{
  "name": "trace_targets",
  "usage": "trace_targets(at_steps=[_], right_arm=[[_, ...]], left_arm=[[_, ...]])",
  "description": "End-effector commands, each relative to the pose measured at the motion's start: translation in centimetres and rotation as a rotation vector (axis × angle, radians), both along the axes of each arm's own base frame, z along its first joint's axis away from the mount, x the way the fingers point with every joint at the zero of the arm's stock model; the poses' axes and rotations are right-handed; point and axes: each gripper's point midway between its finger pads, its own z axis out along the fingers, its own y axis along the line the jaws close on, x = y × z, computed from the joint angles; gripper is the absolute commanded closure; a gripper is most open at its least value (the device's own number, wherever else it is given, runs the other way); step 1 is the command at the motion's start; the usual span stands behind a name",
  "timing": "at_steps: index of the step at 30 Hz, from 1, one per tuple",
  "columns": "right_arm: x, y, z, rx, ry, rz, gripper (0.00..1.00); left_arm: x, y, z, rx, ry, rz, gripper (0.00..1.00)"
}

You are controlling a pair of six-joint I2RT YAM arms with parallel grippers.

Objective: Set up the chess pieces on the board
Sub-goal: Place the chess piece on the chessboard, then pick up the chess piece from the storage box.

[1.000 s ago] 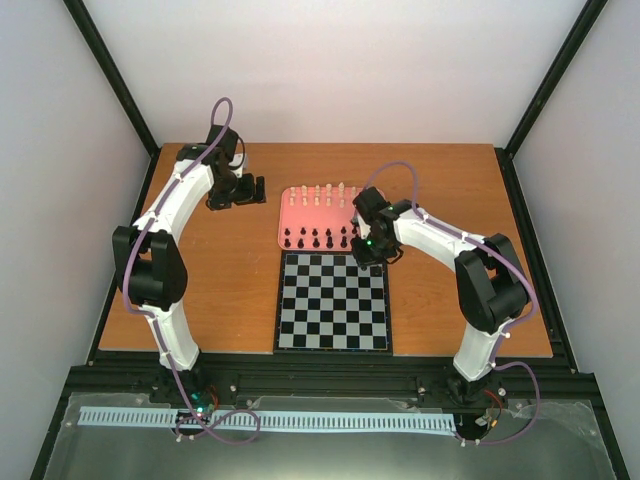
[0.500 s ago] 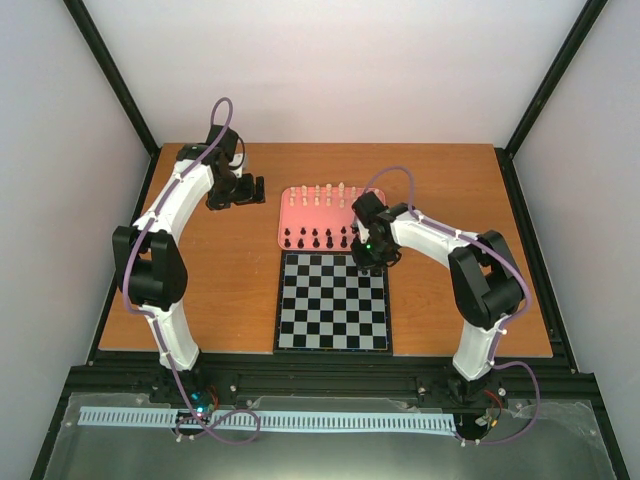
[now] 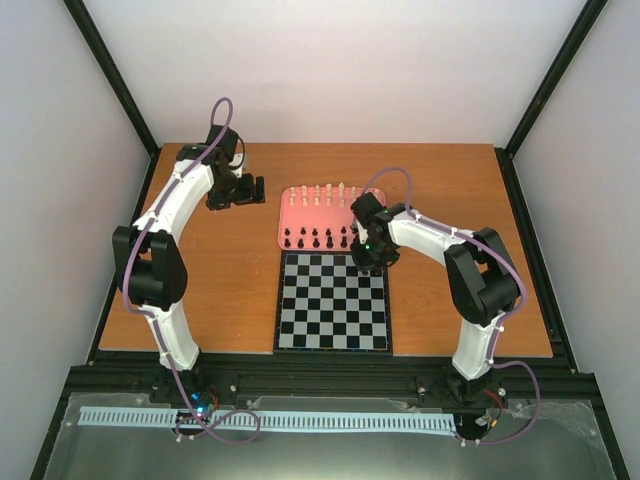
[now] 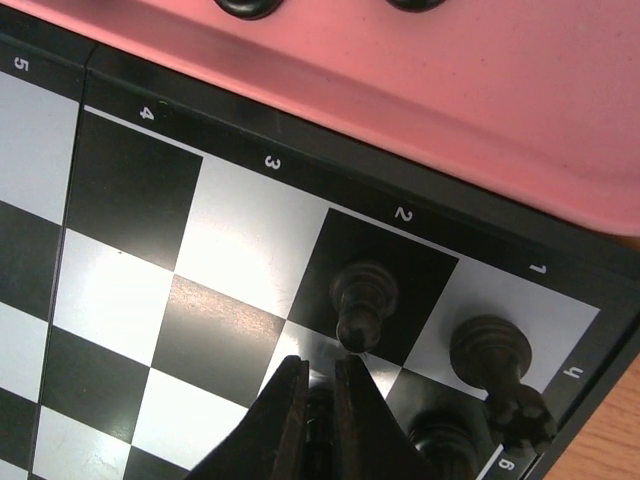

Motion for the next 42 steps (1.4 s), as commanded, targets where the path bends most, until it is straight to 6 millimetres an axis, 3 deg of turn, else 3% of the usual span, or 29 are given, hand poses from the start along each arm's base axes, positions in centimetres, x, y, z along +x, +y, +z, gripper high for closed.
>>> trace_targets(at_steps=[1, 11, 17, 21, 29, 34, 42], right_arm=[[0.7, 0.7, 0.0, 0.001, -0.019, 0.016, 0.92], [0.9, 0.6, -0.1, -0.008, -0.019, 0.015, 0.89], [0.2, 0.7, 0.4, 0.014, -0.009, 0.024, 0.78], [0.3, 1.1, 2.0, 0.037, -0.029, 0.035, 0.71], [0.9, 1.1, 7.2, 0.049, -0.1, 0.065, 0.61], [3.1, 1.3, 8.7, 0.042, -0.148, 0.045, 0.53], [9.5, 2.1, 7.2, 0.013, -0.167, -0.006, 0.53]], left_arm=[[0.2, 0.0, 1.7, -0.008, -0.044, 0.006, 0.0], [0.2, -0.1, 1.6, -0.013, -0.042, 0.004, 0.0], [0.1, -0.1, 1.4, -0.01, -0.037, 0.005, 0.0], [0.1, -0.1, 1.3, -0.01, -0.033, 0.004, 0.0], [0.1, -0.1, 1.3, -0.011, -0.033, 0.005, 0.0], [0.1, -0.1, 1.3, -0.012, -0.032, 0.005, 0.0], [0.2, -0.2, 1.5, -0.013, -0.037, 0.003, 0.0]])
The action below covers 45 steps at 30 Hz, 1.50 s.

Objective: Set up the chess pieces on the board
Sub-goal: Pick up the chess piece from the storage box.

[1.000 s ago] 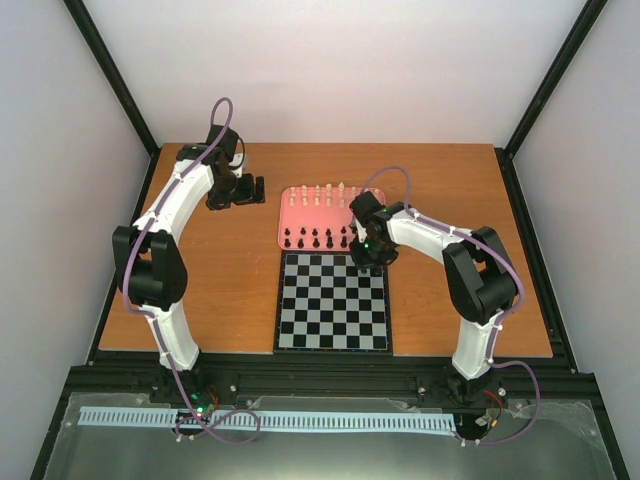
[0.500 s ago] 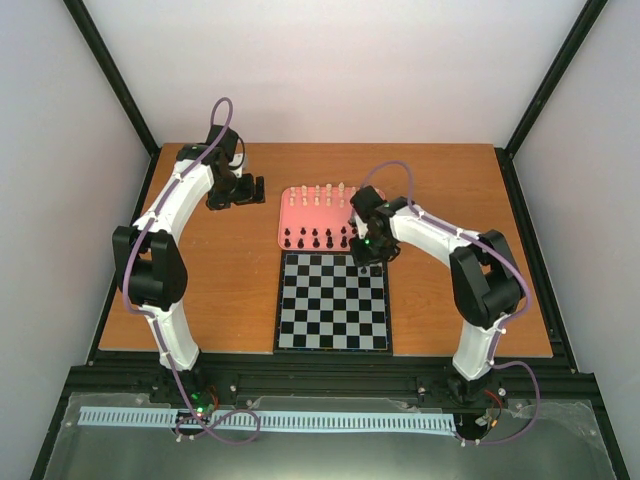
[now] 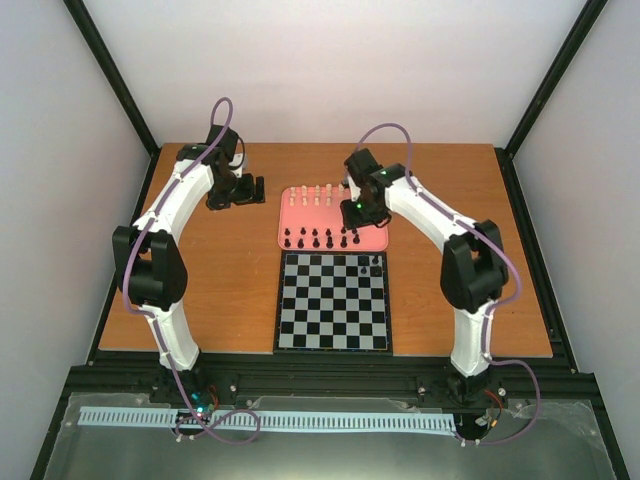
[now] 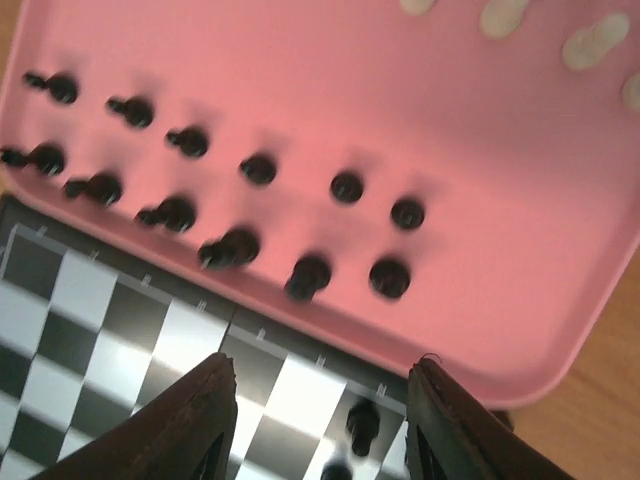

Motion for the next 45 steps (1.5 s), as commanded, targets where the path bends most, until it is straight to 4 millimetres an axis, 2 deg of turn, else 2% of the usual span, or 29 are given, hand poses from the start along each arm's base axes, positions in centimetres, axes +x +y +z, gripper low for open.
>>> trace_targets(at_steps=[1, 5, 8, 15, 28, 39, 45], right_arm=[[3.0, -0.5, -2.0, -0.046, 0.011, -0.036, 0.53], [5.3, -1.2, -3.7, -0.05, 0.036, -0.084, 0.56], [6.0, -1.8, -4.3, -0.042, 0.049, -0.096, 0.57], [5.3, -1.3, -5.5, -0.032, 0.092, -0.03, 0.57], [5.4, -1.0, -8.4, -0.053, 0.152, 0.0, 0.59], [6.1, -0.6, -9.2, -0.052, 0.158, 0.007, 0.61], [6.3, -0.6, -9.5, -0.06, 0.162, 0.005, 0.68]], left_arm=[[0.2, -0.1, 1.6, -0.013, -0.038, 0.004, 0.0], [0.2, -0.2, 1.5, -0.014, -0.037, 0.002, 0.0], [0.2, -0.2, 1.5, -0.015, -0.036, 0.002, 0.0], [0.3, -0.3, 1.1, -0.019, -0.026, 0.001, 0.0], [0.7, -0.4, 0.6, -0.017, -0.013, 0.001, 0.0], [0.8, -0.2, 0.5, -0.001, -0.01, 0.003, 0.0], [0.8, -0.1, 0.4, 0.001, -0.008, 0.003, 0.0]])
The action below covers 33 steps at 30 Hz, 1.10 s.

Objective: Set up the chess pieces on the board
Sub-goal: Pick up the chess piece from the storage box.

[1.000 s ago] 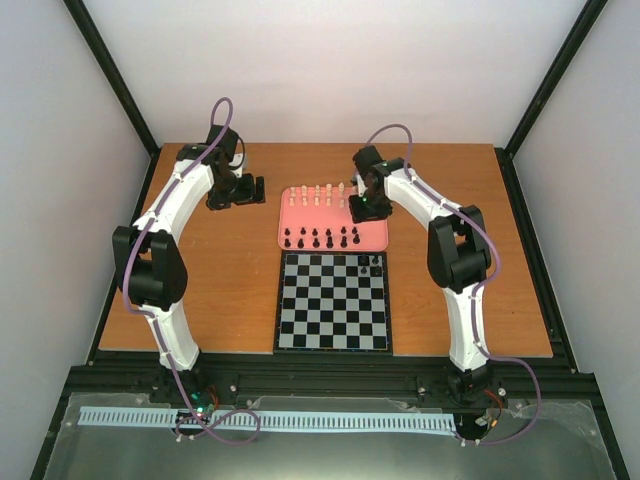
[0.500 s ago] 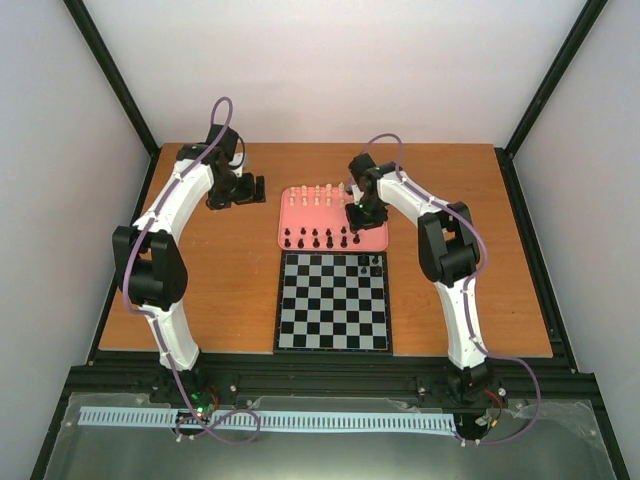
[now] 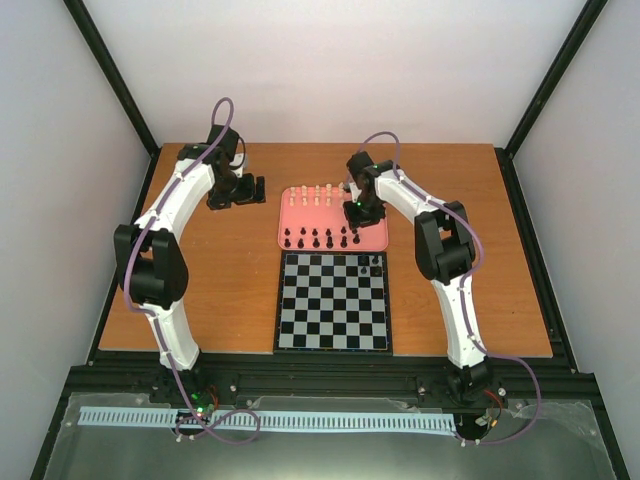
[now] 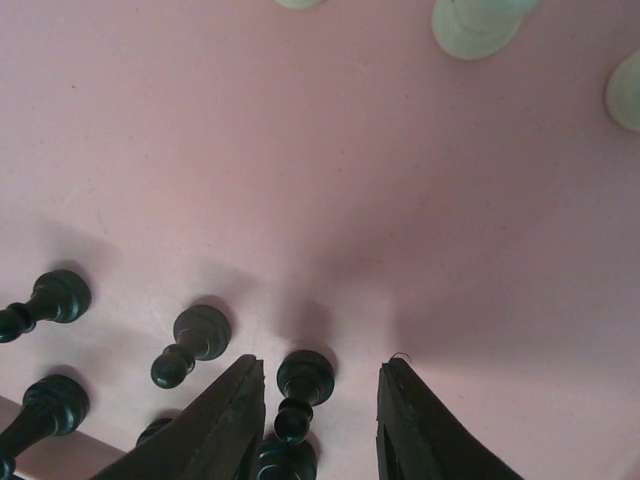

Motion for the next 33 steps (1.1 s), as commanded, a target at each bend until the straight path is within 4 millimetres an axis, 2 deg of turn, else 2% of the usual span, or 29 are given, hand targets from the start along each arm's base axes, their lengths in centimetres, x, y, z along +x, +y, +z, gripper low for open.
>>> trace_targets(at_steps=[1, 9, 16, 19, 22, 28, 33], right_arm=[[0.1, 0.3, -0.3, -0.005, 0.01, 0.011, 0.69], [0.4, 0.4, -0.6, -0.005, 0.009, 0.008, 0.79], [0.7, 0.5, -0.5, -0.009, 0.009, 0.006, 0.96], [0.7, 0.3, 0.1, -0.016, -0.003, 0.006, 0.97], [1.3, 0.3, 1.9, -0.009, -0.046, 0.004, 0.97], [2.3, -0.1, 8.3, 0.01, -0.19, -0.018, 0.97], [0.7, -1.3, 11.5, 0.004, -0.23, -0.033, 0.97]], left_arm=[[0.6, -0.1, 0.6, 0.003, -0.012, 0.004, 0.0], [0.6, 0.0, 0.5, 0.004, -0.01, 0.004, 0.0], [0.6, 0.0, 0.5, 0.004, -0.01, 0.004, 0.0], [0.6, -0.1, 0.5, 0.002, -0.011, 0.003, 0.0], [0.6, -0.1, 0.6, -0.001, -0.014, 0.003, 0.0], [0.6, -0.1, 0.8, -0.004, -0.017, 0.004, 0.0], [0.6, -0.2, 1.0, -0.008, -0.022, 0.003, 0.0]])
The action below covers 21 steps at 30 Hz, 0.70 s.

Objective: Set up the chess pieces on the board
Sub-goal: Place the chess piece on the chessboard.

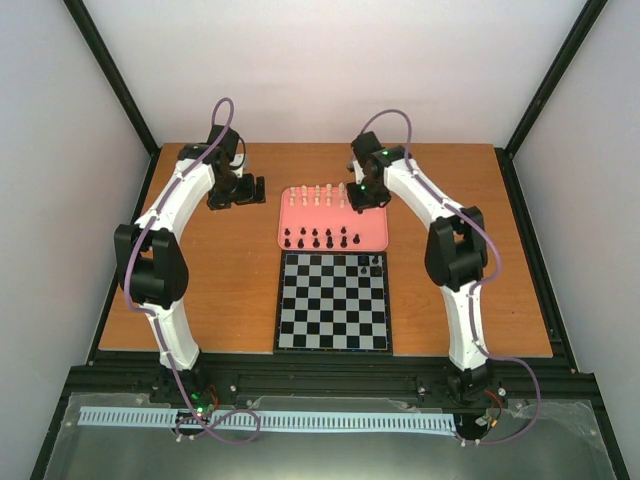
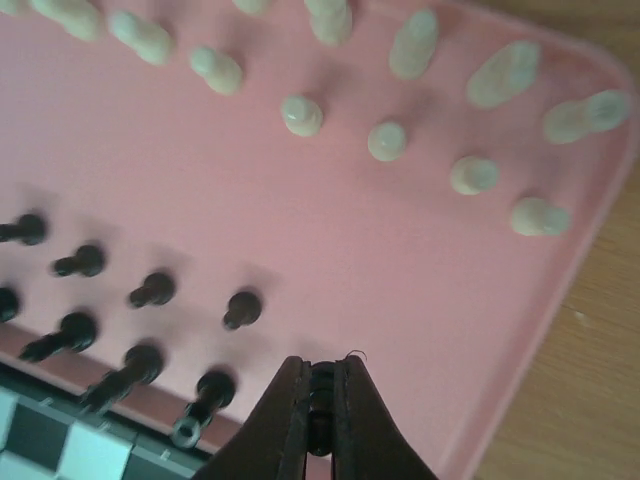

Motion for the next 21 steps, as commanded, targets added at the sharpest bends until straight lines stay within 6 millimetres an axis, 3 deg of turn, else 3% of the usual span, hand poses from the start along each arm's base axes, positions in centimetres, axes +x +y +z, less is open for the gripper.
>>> trace_targets(at_steps=[1, 6, 13, 17, 21], right_arm=[[-1.5, -1.0, 6.0, 0.016, -0.097, -0.017, 0.97], [-6.9, -1.9, 5.5, 0.007, -0.037, 0.008, 0.97], [-14.5, -0.7, 5.1, 0.044, 0.003, 0.077, 0.97], [-16.8, 0.3, 3.6, 0.06, 0.02, 0.118, 0.97], [-17.8, 0.7, 1.7, 0.085, 0.04, 0.111, 0.97]], left_arm=[[0.6, -0.3, 1.2, -0.012, -0.028, 0.003, 0.0], [0.5, -0.3, 1.3, -0.018, -0.03, 0.003, 0.0], [0.4, -0.3, 1.4, -0.018, -0.033, 0.006, 0.0], [0.1, -0.4, 1.0, -0.028, -0.025, 0.007, 0.0], [-0.3, -0.3, 1.0, -0.026, -0.026, 0.007, 0.0]])
